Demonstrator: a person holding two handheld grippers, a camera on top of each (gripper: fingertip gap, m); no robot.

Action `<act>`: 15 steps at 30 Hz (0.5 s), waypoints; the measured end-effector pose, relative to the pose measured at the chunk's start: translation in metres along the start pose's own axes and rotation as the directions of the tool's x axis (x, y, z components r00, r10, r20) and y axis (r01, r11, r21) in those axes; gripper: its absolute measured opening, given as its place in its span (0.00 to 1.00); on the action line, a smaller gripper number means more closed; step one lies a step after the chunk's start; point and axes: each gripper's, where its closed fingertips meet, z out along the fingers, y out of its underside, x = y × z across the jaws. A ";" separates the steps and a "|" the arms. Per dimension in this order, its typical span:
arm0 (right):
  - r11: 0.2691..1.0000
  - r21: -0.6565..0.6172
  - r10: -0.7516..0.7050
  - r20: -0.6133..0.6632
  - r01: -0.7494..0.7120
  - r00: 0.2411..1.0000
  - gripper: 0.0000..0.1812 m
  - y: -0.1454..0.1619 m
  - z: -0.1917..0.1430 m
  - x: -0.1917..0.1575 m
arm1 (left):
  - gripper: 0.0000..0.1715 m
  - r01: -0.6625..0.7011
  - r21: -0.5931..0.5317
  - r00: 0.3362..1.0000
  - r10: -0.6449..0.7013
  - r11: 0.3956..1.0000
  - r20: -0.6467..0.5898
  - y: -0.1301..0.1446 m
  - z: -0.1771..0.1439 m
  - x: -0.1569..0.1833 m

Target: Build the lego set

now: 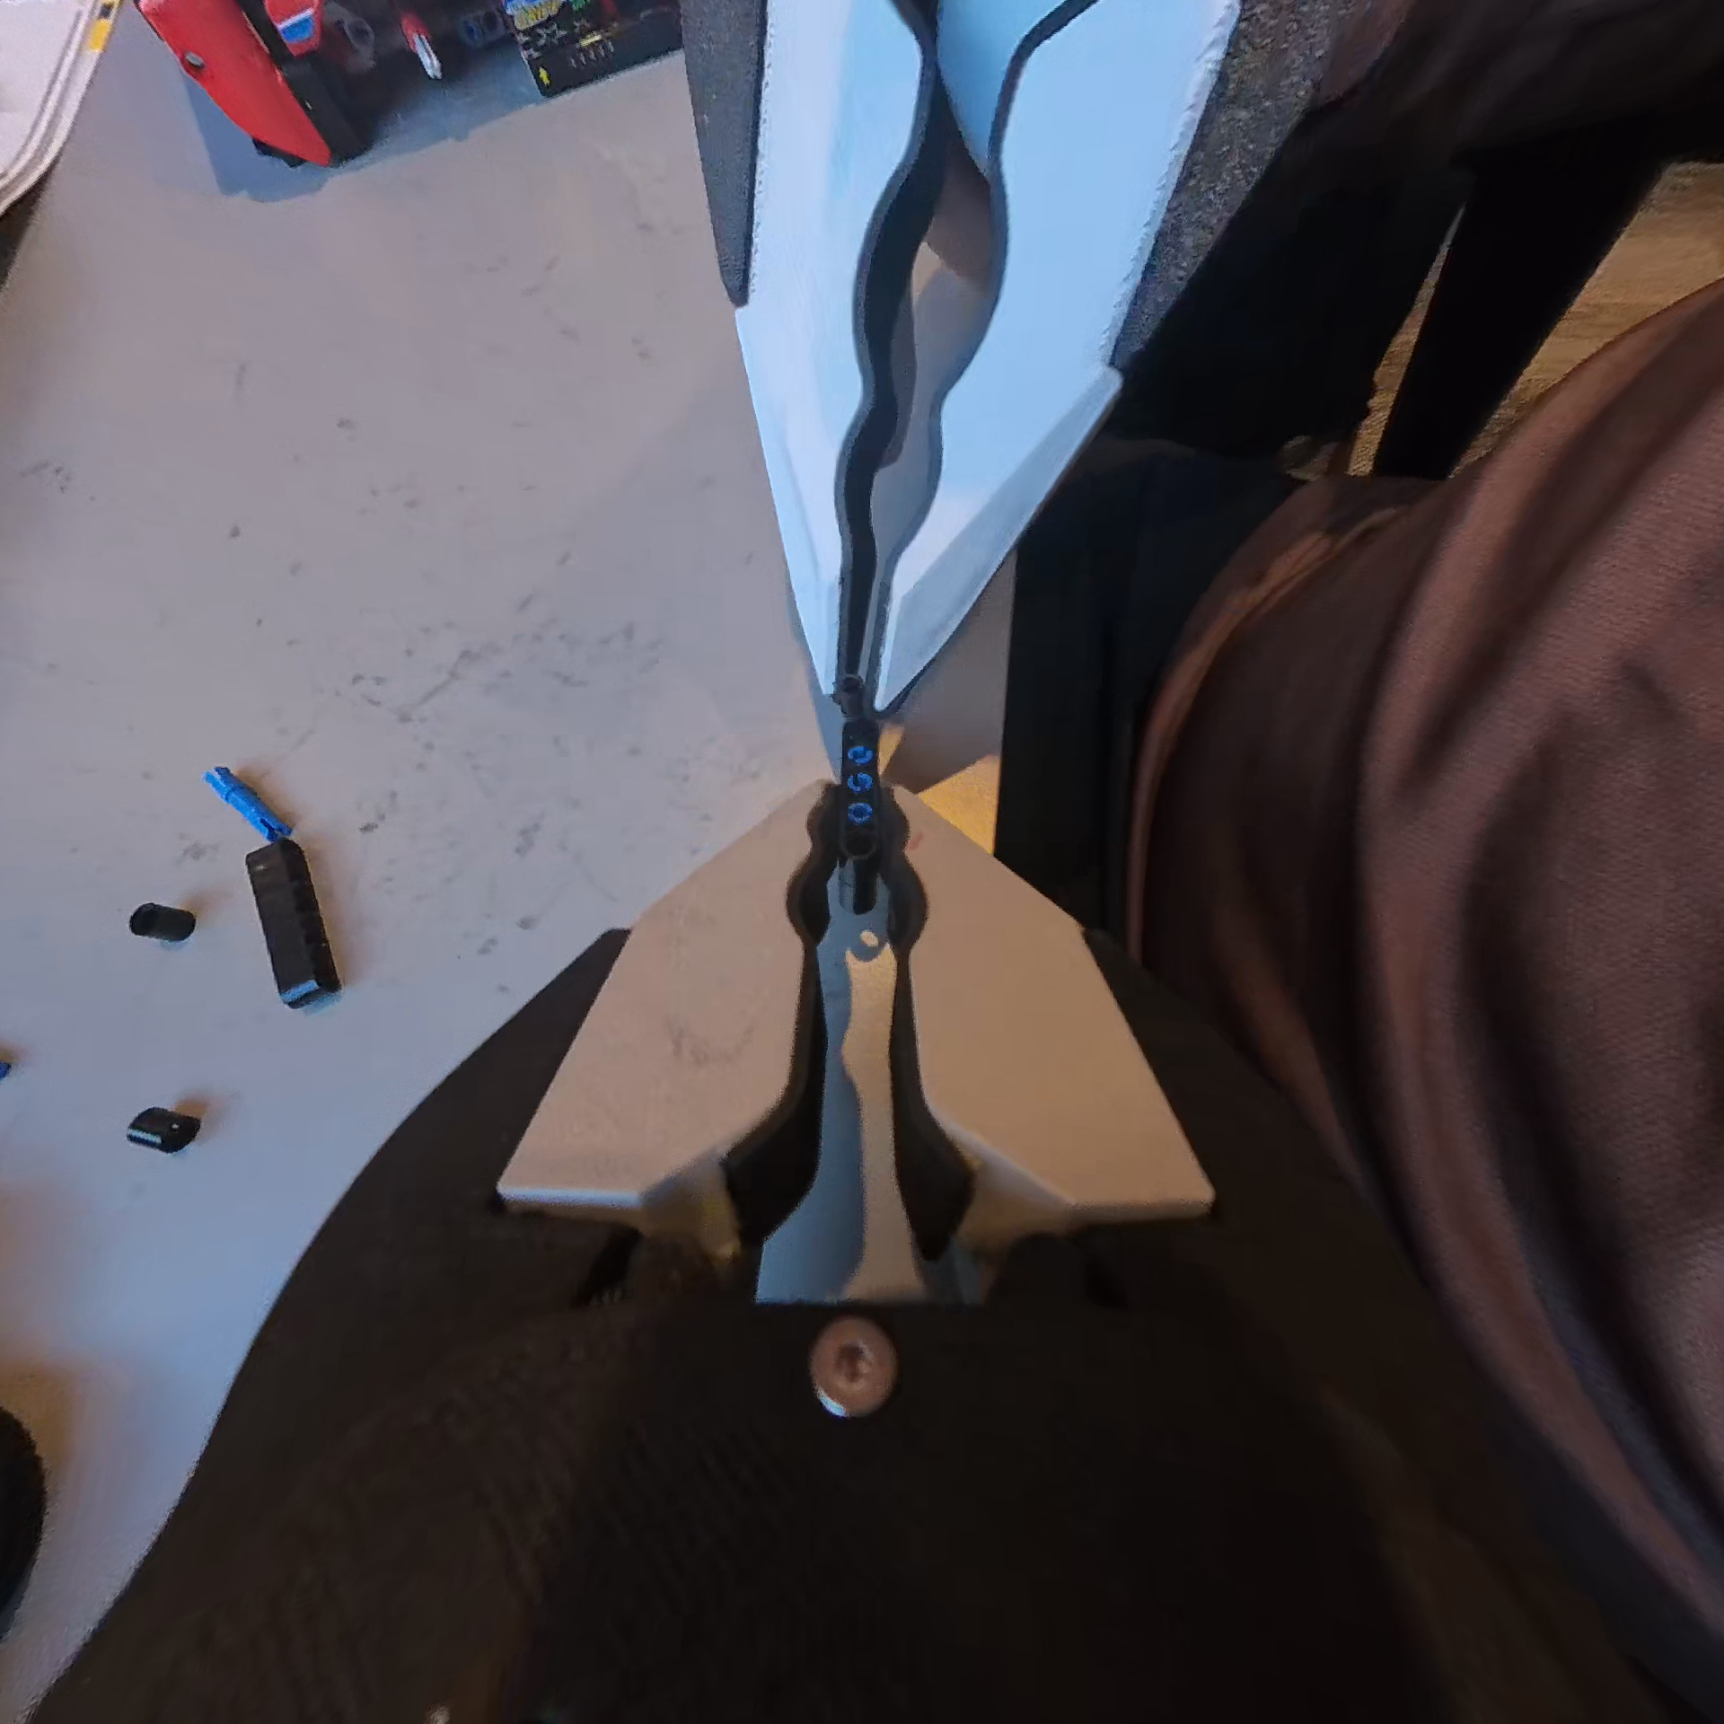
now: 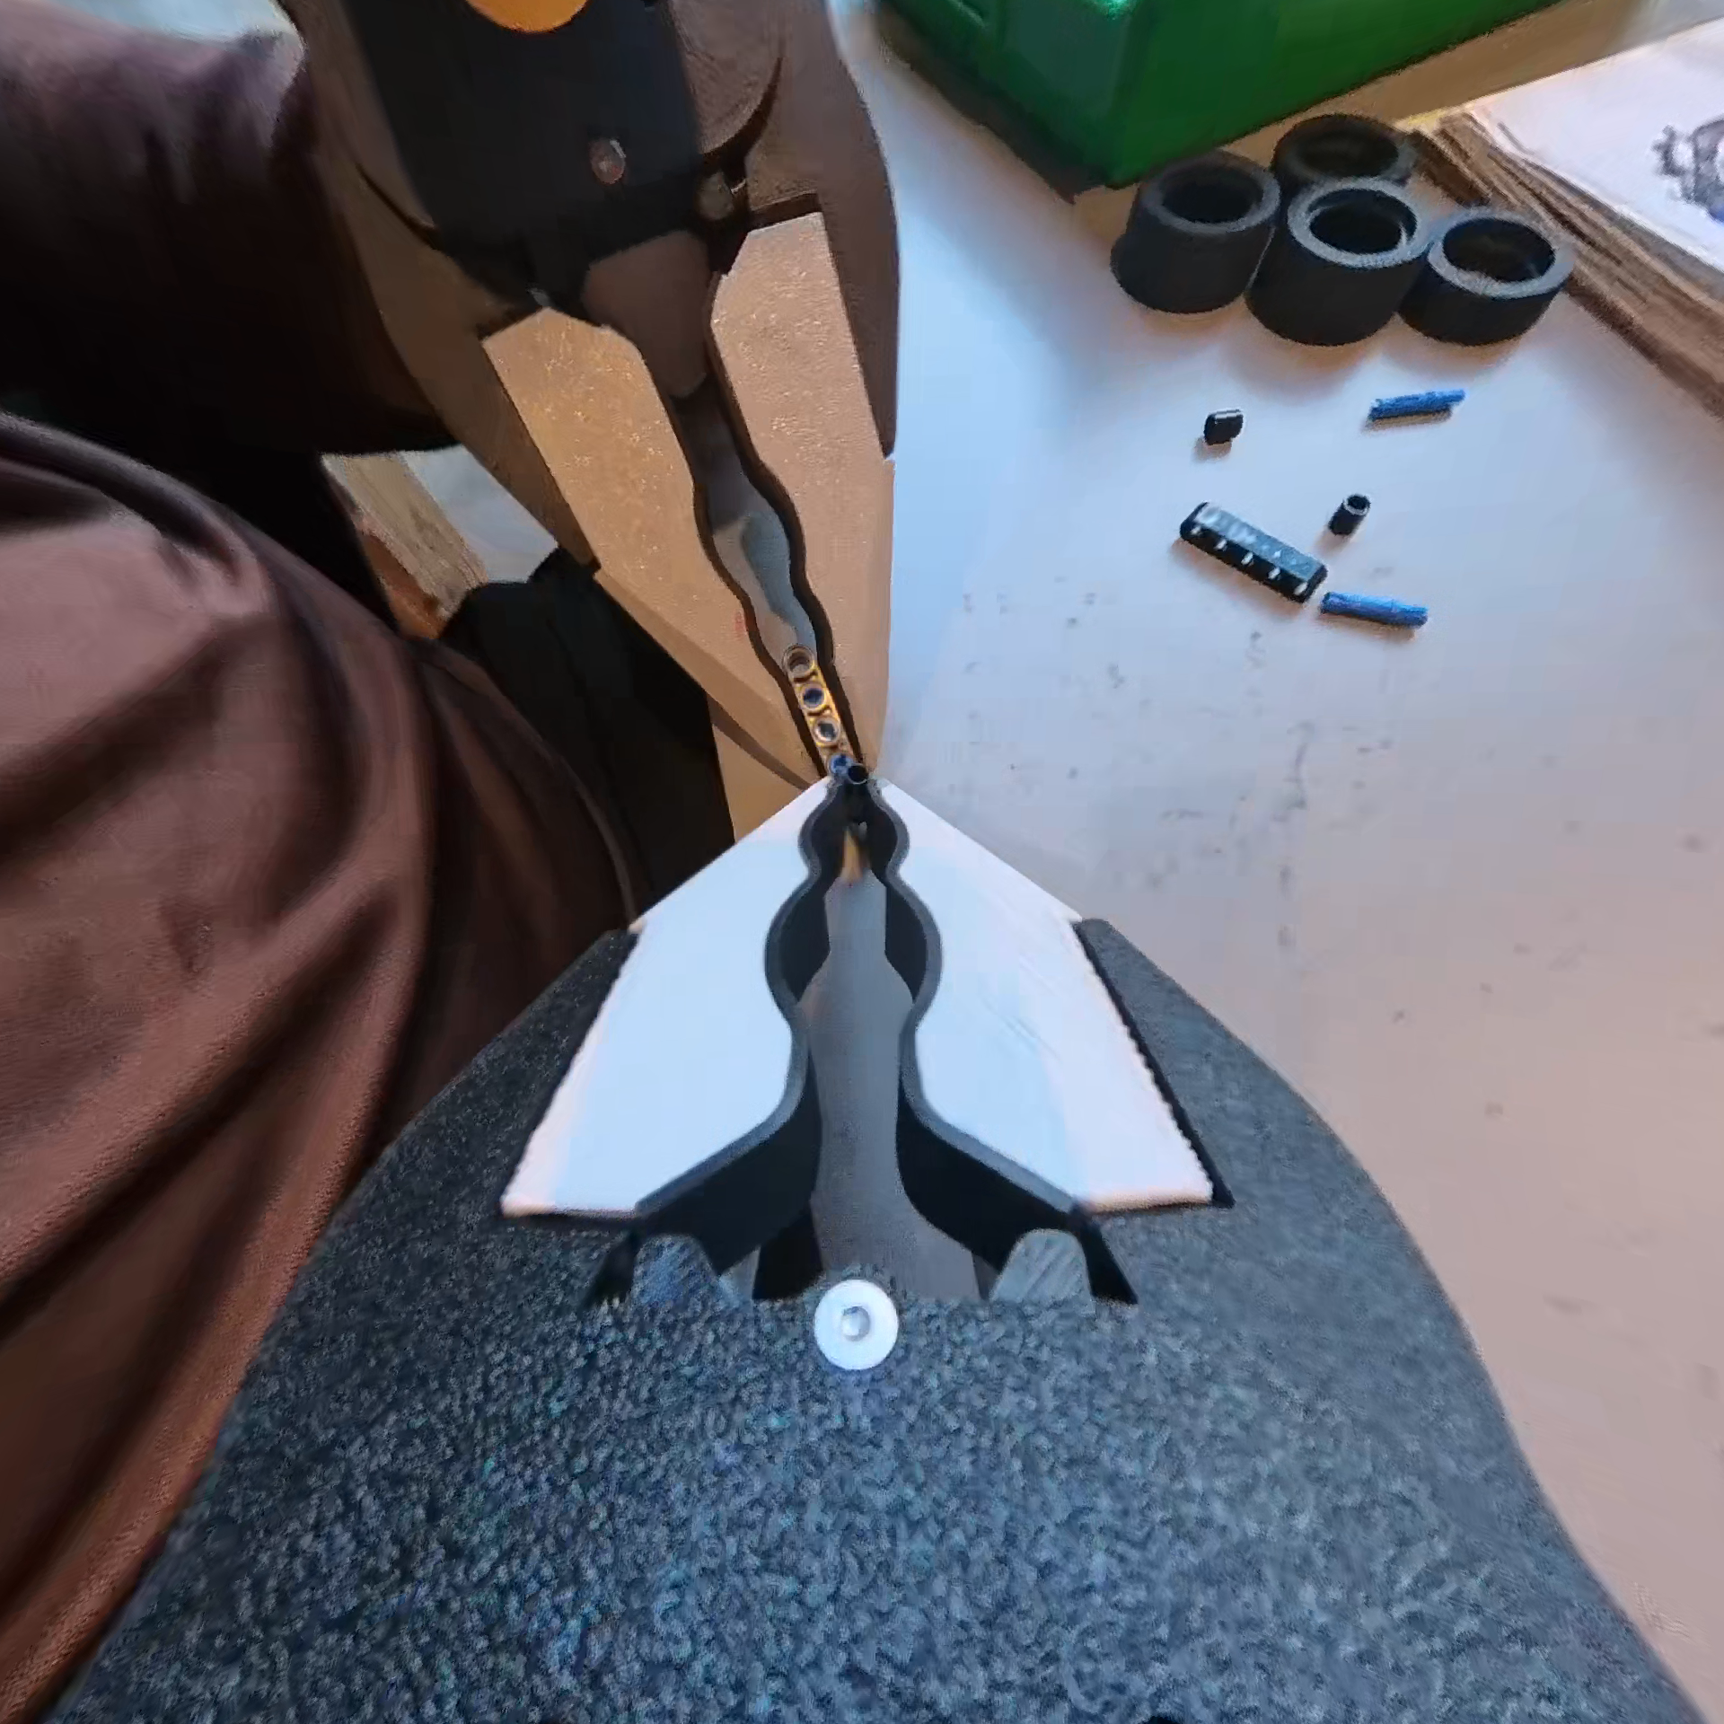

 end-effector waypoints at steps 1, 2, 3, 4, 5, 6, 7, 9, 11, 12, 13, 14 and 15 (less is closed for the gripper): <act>0.999 0.008 0.033 0.011 -0.033 0.999 0.02 0.000 0.000 0.001 | 0.03 0.013 0.001 1.000 -0.013 1.000 -0.010 0.000 0.000 0.000; 0.998 0.013 0.053 0.016 -0.053 0.998 0.02 0.001 -0.001 0.001 | 0.03 0.025 0.002 0.999 -0.025 1.000 -0.019 0.000 0.000 0.000; 0.998 0.014 0.058 0.014 -0.058 0.998 0.02 0.001 -0.001 0.001 | 0.03 0.033 0.002 0.999 -0.033 0.999 -0.025 0.000 0.000 0.000; 0.999 0.015 0.052 0.007 -0.052 0.999 0.02 0.001 -0.001 0.001 | 0.03 0.033 0.002 0.999 -0.033 0.999 -0.026 0.000 0.000 0.000; 0.999 0.013 0.044 0.002 -0.044 0.999 0.02 0.001 -0.001 0.001 | 0.03 0.031 0.001 0.999 -0.031 1.000 -0.024 0.000 0.000 0.000; 0.999 0.011 0.039 -0.001 -0.039 0.999 0.02 0.001 -0.001 0.001 | 0.03 0.029 0.001 0.999 -0.029 1.000 -0.023 0.000 0.000 0.000; 0.999 0.008 0.037 -0.002 -0.037 0.999 0.02 0.002 -0.002 0.001 | 0.03 0.030 0.001 0.999 -0.030 1.000 -0.024 0.000 0.000 0.000; 0.999 0.002 0.032 -0.001 -0.032 0.999 0.02 0.004 -0.003 0.001 | 0.03 0.035 0.002 0.999 -0.035 0.999 -0.027 0.000 0.000 0.000; 1.000 -0.017 0.016 -0.007 -0.016 1.000 0.00 0.008 -0.004 0.001 | 0.03 0.039 0.001 0.999 -0.039 0.999 -0.028 0.000 0.000 -0.001; 0.999 -0.040 0.003 -0.022 -0.004 1.000 0.00 0.012 -0.003 0.002 | 0.03 0.039 0.001 0.999 -0.039 0.999 -0.029 0.000 0.000 -0.001; 0.999 -0.052 -0.011 -0.034 0.009 0.999 0.00 0.014 -0.002 0.003 | 0.03 0.037 0.001 0.999 -0.037 0.999 -0.029 0.000 0.000 0.000; 0.999 -0.043 -0.016 -0.036 0.015 0.999 0.00 0.013 -0.002 0.002 | 0.03 0.036 0.002 0.999 -0.036 0.999 -0.029 0.000 0.000 0.000; 1.000 -0.025 -0.011 -0.031 0.011 0.999 0.00 0.009 -0.002 0.001 | 0.03 0.036 0.002 0.999 -0.036 0.999 -0.031 0.000 0.000 0.000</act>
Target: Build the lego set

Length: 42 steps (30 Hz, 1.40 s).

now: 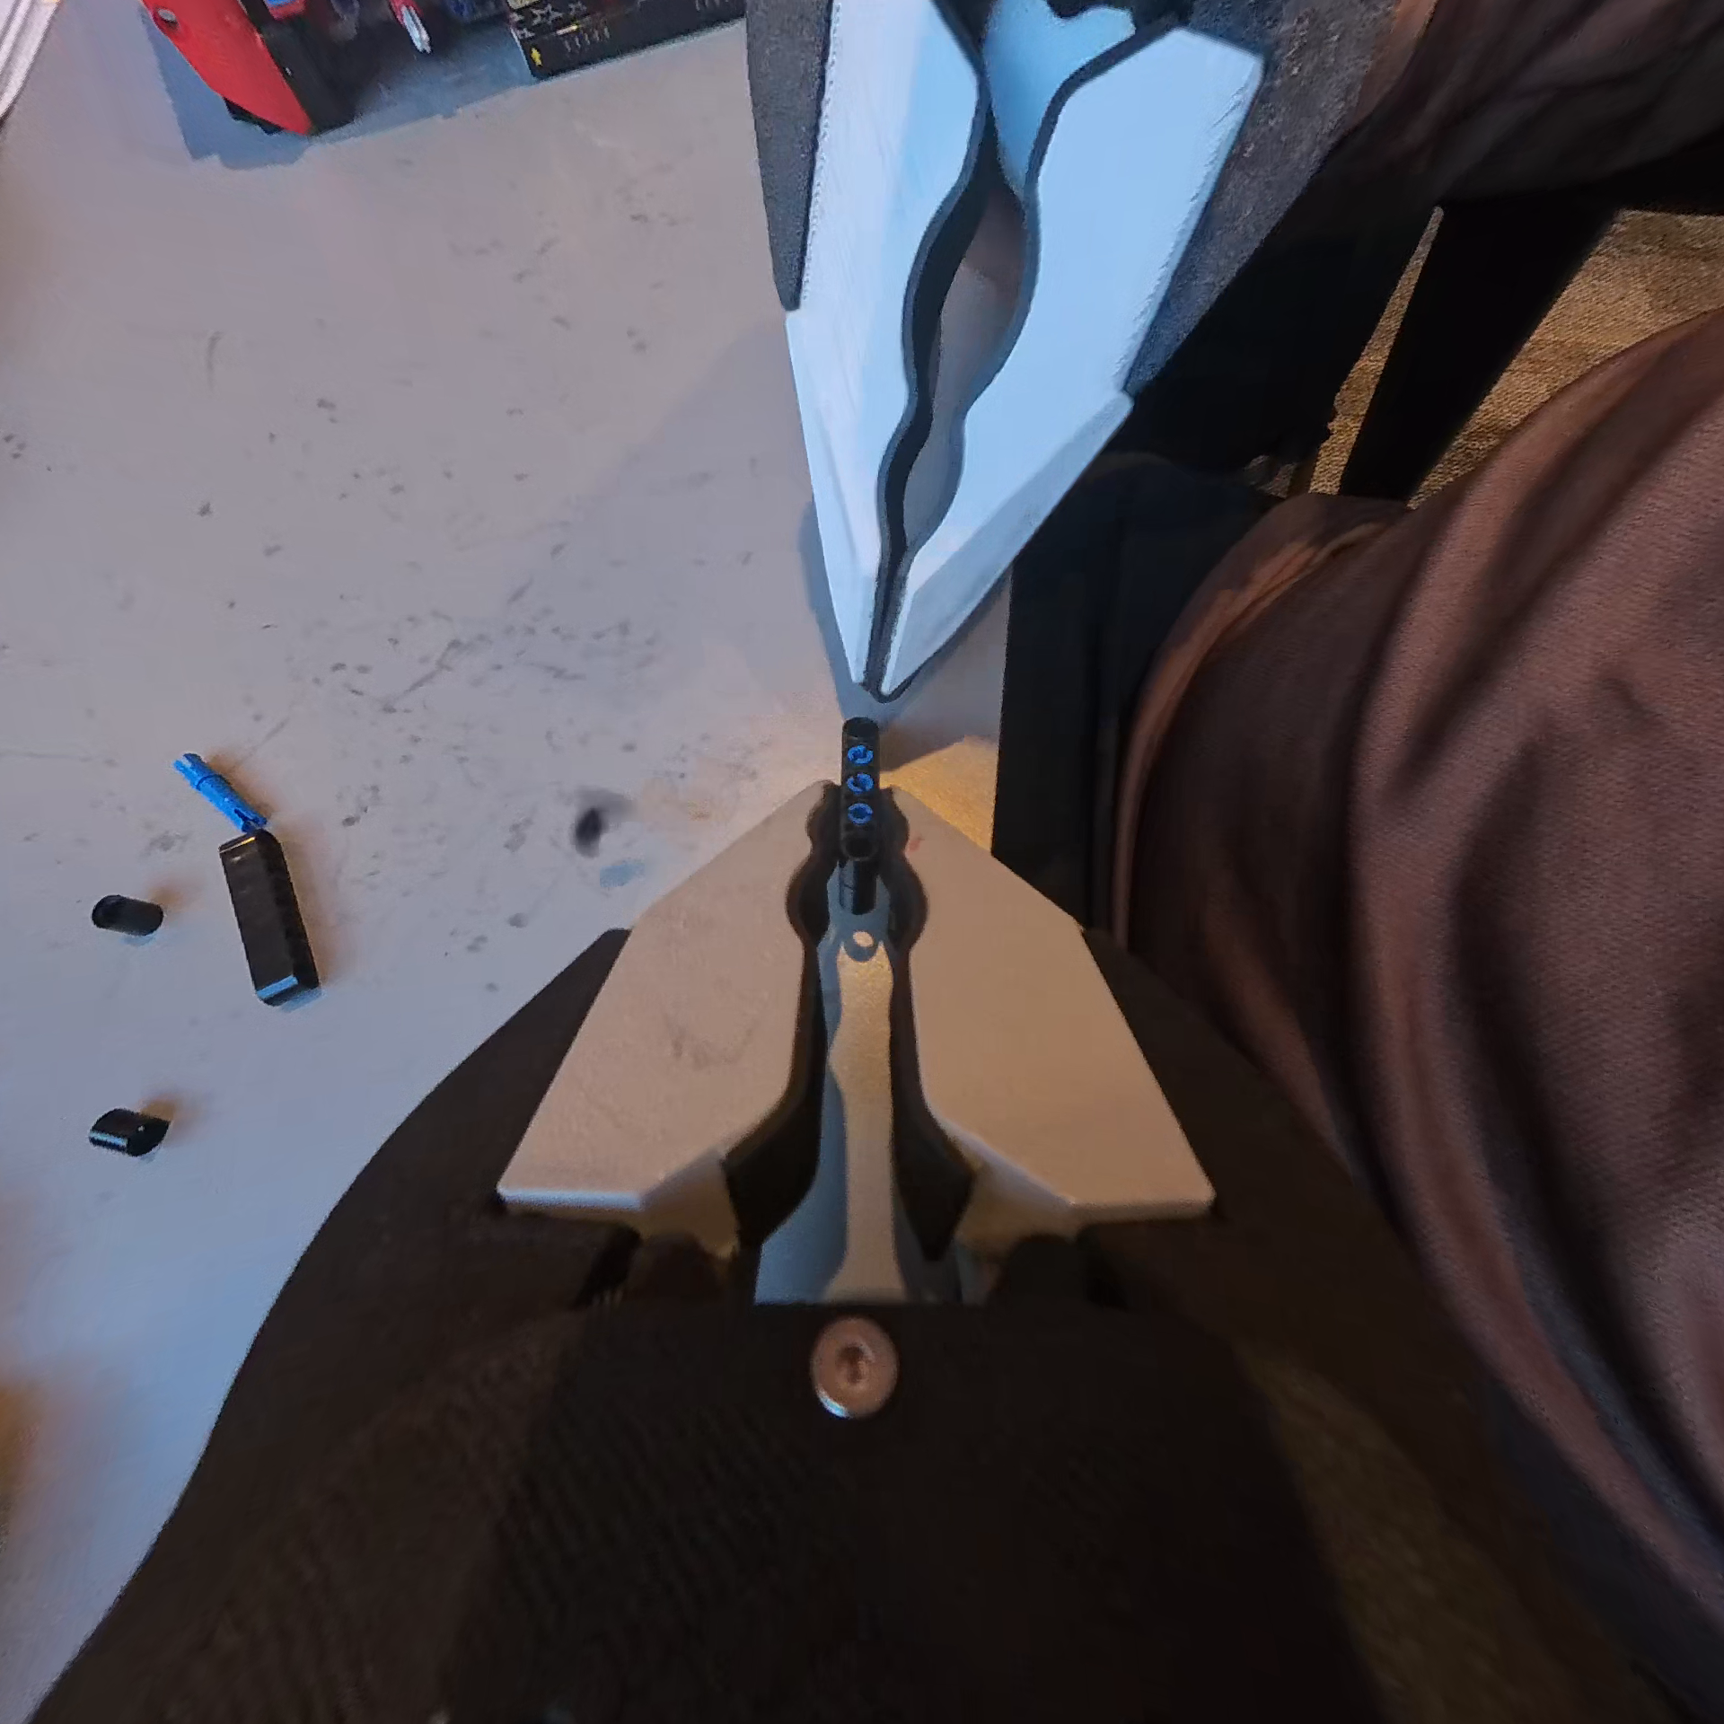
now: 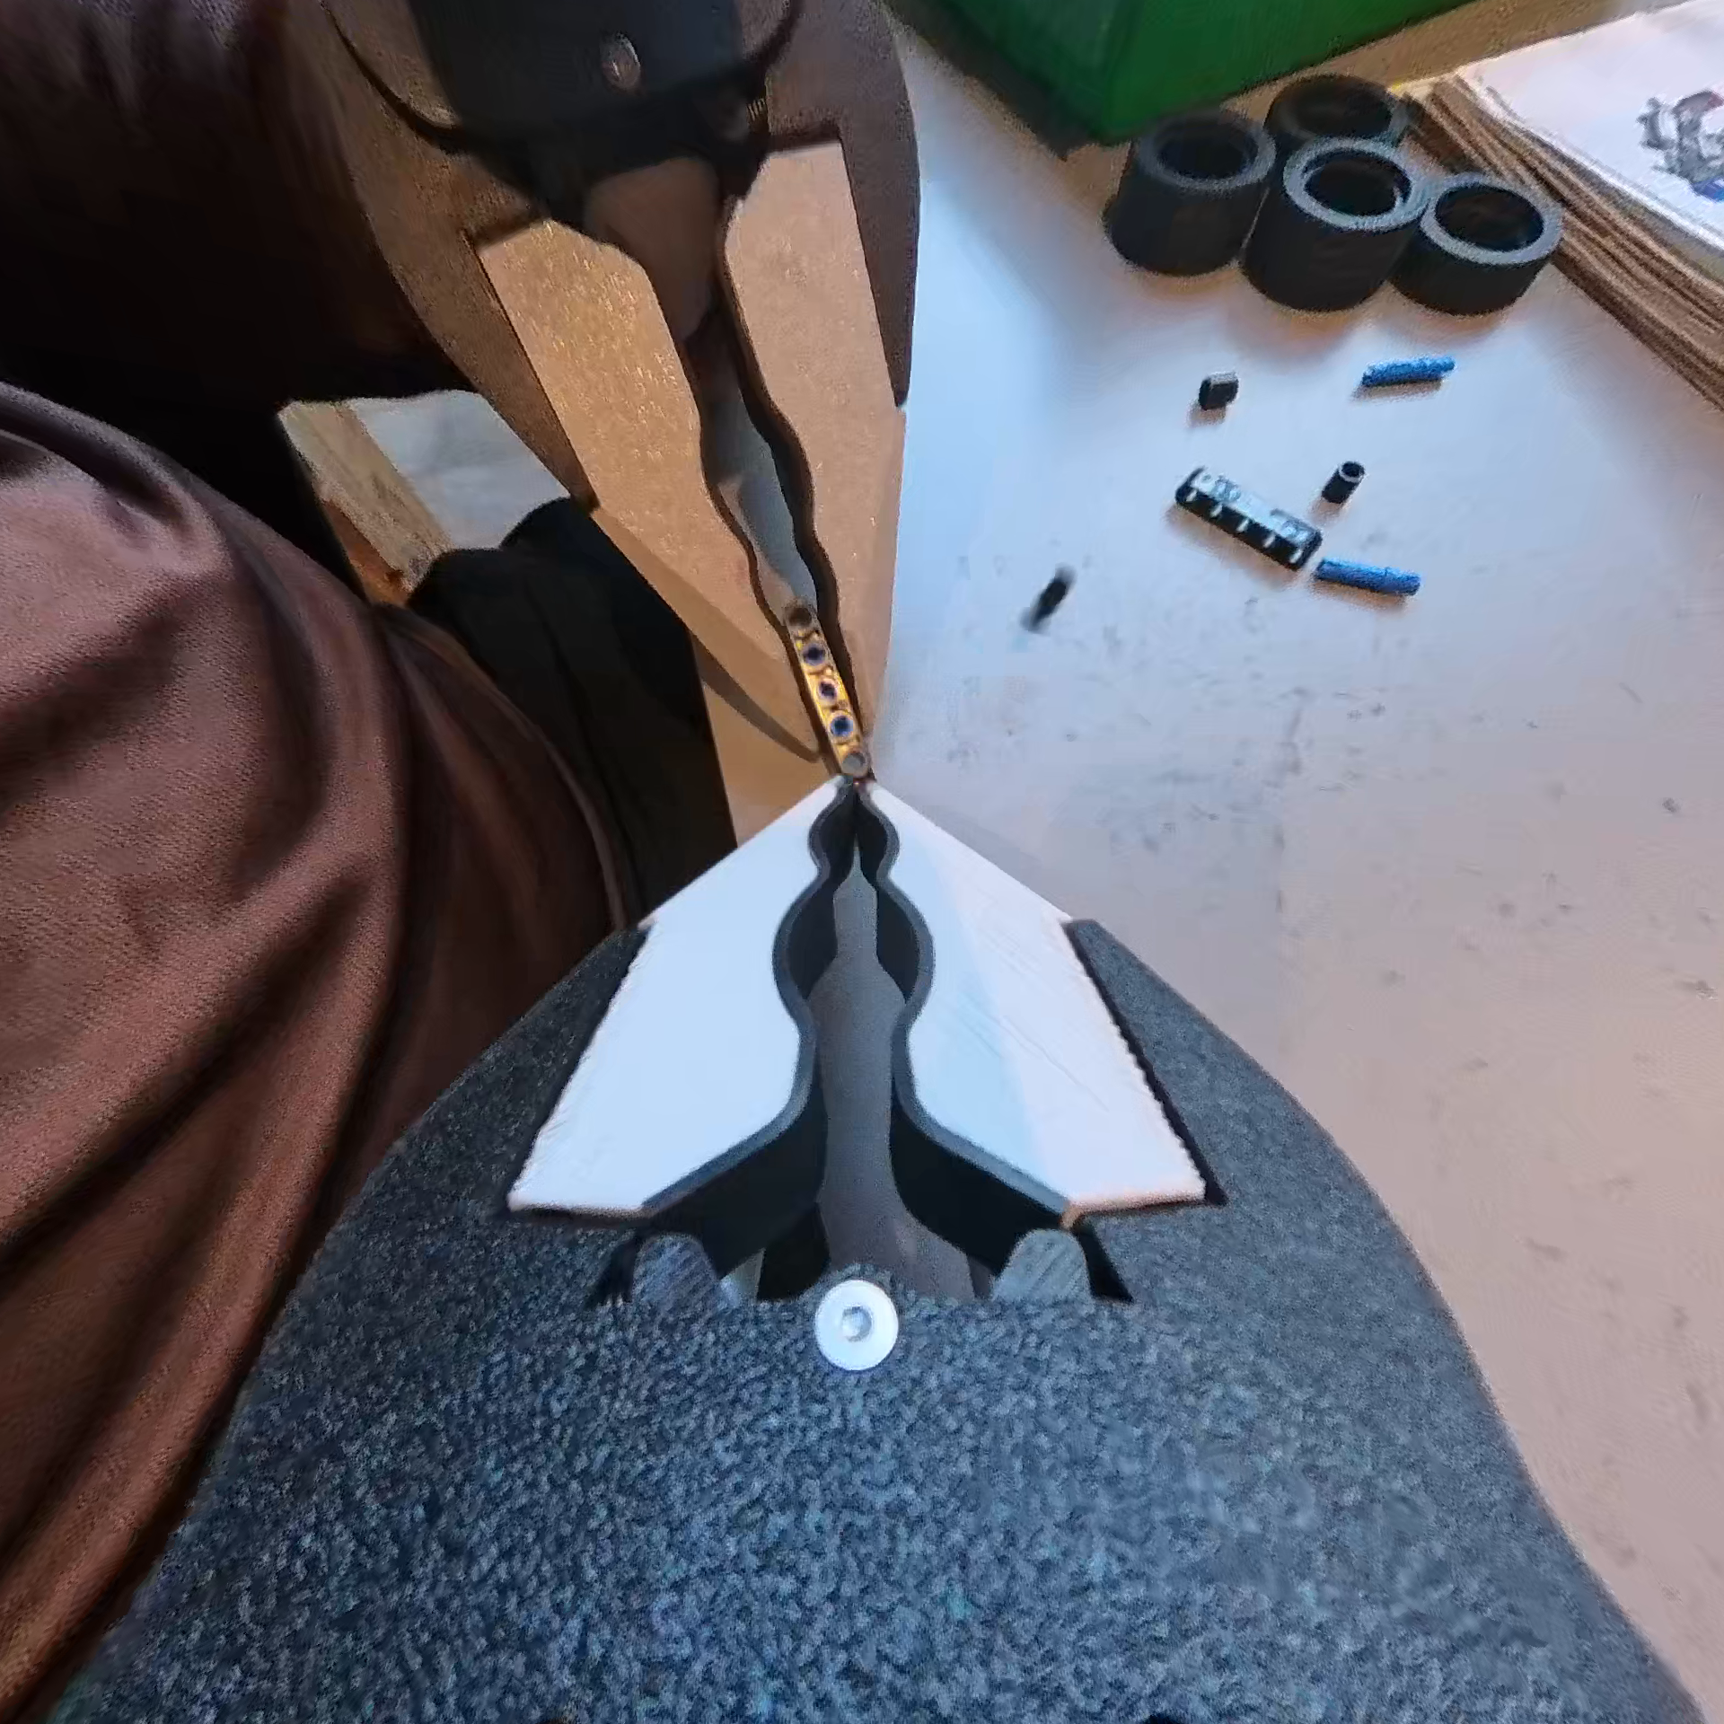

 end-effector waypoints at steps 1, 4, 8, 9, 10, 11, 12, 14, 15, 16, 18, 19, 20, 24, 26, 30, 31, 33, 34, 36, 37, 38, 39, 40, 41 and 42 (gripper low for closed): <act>1.000 0.009 0.012 0.008 -0.012 1.000 0.00 -0.002 0.000 0.000 | 0.03 0.001 0.000 1.000 -0.001 1.000 -0.001 0.000 0.000 0.000; 0.999 -0.013 0.052 -0.002 -0.052 0.999 0.00 0.002 0.000 0.008 | 0.03 0.010 0.000 1.000 -0.010 1.000 -0.006 0.001 0.000 0.000; 0.993 0.003 0.121 -0.045 -0.121 0.992 0.00 -0.002 -0.005 0.033 | 0.03 0.016 -0.012 1.000 -0.016 1.000 0.011 0.006 -0.004 -0.002; 0.990 -0.001 0.138 -0.052 -0.138 0.989 0.00 -0.004 -0.005 0.040 | 0.03 0.015 -0.016 1.000 -0.015 1.000 0.024 0.009 -0.007 -0.004; 0.988 -0.004 0.152 -0.053 -0.152 0.987 0.00 -0.007 -0.004 0.046 | 0.03 0.018 -0.022 0.999 -0.017 1.000 0.038 0.013 -0.011 -0.007; 0.987 -0.007 0.160 -0.052 -0.160 0.986 0.02 -0.011 -0.001 0.052 | 0.02 0.025 -0.026 0.999 -0.024 0.999 0.048 0.018 -0.015 -0.011; 0.987 -0.012 0.162 -0.045 -0.163 0.986 0.04 -0.014 0.003 0.055 | 0.02 0.033 -0.026 0.998 -0.032 0.999 0.051 0.022 -0.020 -0.013; 0.987 -0.032 0.154 -0.023 -0.155 0.988 0.06 -0.020 0.015 0.060 | 0.02 0.047 -0.026 0.995 -0.044 0.999 0.084 0.031 -0.032 -0.020; 0.989 -0.041 0.142 -0.017 -0.142 0.990 0.06 -0.022 0.022 0.062 | 0.02 0.060 -0.025 0.993 -0.057 0.998 0.103 0.036 -0.037 -0.023; 0.990 -0.052 0.129 -0.009 -0.129 0.992 0.07 -0.025 0.029 0.063 | 0.02 0.074 -0.024 0.991 -0.071 0.997 0.117 0.041 -0.043 -0.026; 0.992 -0.072 0.103 0.011 -0.101 0.995 0.09 -0.029 0.044 0.064 | 0.03 0.096 -0.022 0.985 -0.092 0.995 0.148 0.048 -0.051 -0.032; 0.993 -0.082 0.086 0.017 -0.084 0.996 0.09 -0.031 0.051 0.064 | 0.03 0.104 -0.021 0.982 -0.099 0.994 0.159 0.050 -0.053 -0.034; 0.994 -0.088 0.066 0.018 -0.064 0.998 0.10 -0.035 0.058 0.066 | 0.03 0.108 -0.020 0.981 -0.103 0.994 0.163 0.051 -0.054 -0.035; 0.991 -0.130 0.001 0.010 0.000 1.000 0.15 -0.041 0.079 0.074 | 0.03 0.089 -0.024 0.982 -0.084 0.996 0.171 0.050 -0.053 -0.035; 0.991 -0.129 -0.020 0.006 0.021 1.000 0.13 -0.044 0.084 0.074 | 0.03 0.087 -0.024 0.983 -0.082 0.996 0.167 0.049 -0.053 -0.035; 0.990 -0.129 -0.062 -0.006 0.061 0.998 0.08 -0.045 0.085 0.074 | 0.03 0.089 -0.022 0.984 -0.085 0.996 0.155 0.049 -0.053 -0.033; 0.989 -0.129 -0.070 -0.009 0.068 0.998 0.08 -0.045 0.085 0.073 | 0.03 0.090 -0.022 0.985 -0.086 0.996 0.151 0.049 -0.053 -0.033; 0.988 -0.128 -0.091 -0.021 0.087 0.996 0.08 -0.045 0.085 0.073 | 0.03 0.090 -0.021 0.986 -0.086 0.996 0.143 0.049 -0.053 -0.033; 0.987 -0.127 -0.104 -0.026 0.100 0.994 0.08 -0.045 0.085 0.072 | 0.03 0.090 -0.021 0.986 -0.086 0.996 0.141 0.049 -0.053 -0.032; 0.985 -0.128 -0.124 -0.031 0.120 0.992 0.08 -0.044 0.084 0.070 | 0.03 0.092 -0.021 0.986 -0.088 0.996 0.139 0.049 -0.052 -0.032; 0.984 -0.129 -0.126 -0.031 0.121 0.992 0.08 -0.044 0.083 0.069 | 0.03 0.094 -0.021 0.986 -0.090 0.995 0.139 0.049 -0.052 -0.032; 0.984 -0.132 -0.123 -0.029 0.118 0.992 0.08 -0.042 0.081 0.068 | 0.03 0.095 -0.020 0.986 -0.091 0.995 0.141 0.049 -0.052 -0.033; 0.984 -0.136 -0.116 -0.028 0.111 0.993 0.08 -0.040 0.079 0.066 | 0.03 0.097 -0.020 0.985 -0.093 0.995 0.144 0.049 -0.053 -0.033; 0.985 -0.141 -0.108 -0.027 0.103 0.994 0.08 -0.038 0.076 0.064 | 0.03 0.099 -0.020 0.985 -0.095 0.995 0.145 0.049 -0.053 -0.034; 0.984 -0.146 -0.103 -0.026 0.098 0.994 0.08 -0.035 0.073 0.062 | 0.03 0.100 -0.020 0.985 -0.096 0.995 0.144 0.049 -0.053 -0.034; 0.984 -0.149 -0.103 -0.026 0.098 0.994 0.08 -0.033 0.070 0.060 | 0.03 0.102 -0.019 0.985 -0.098 0.995 0.143 0.049 -0.053 -0.034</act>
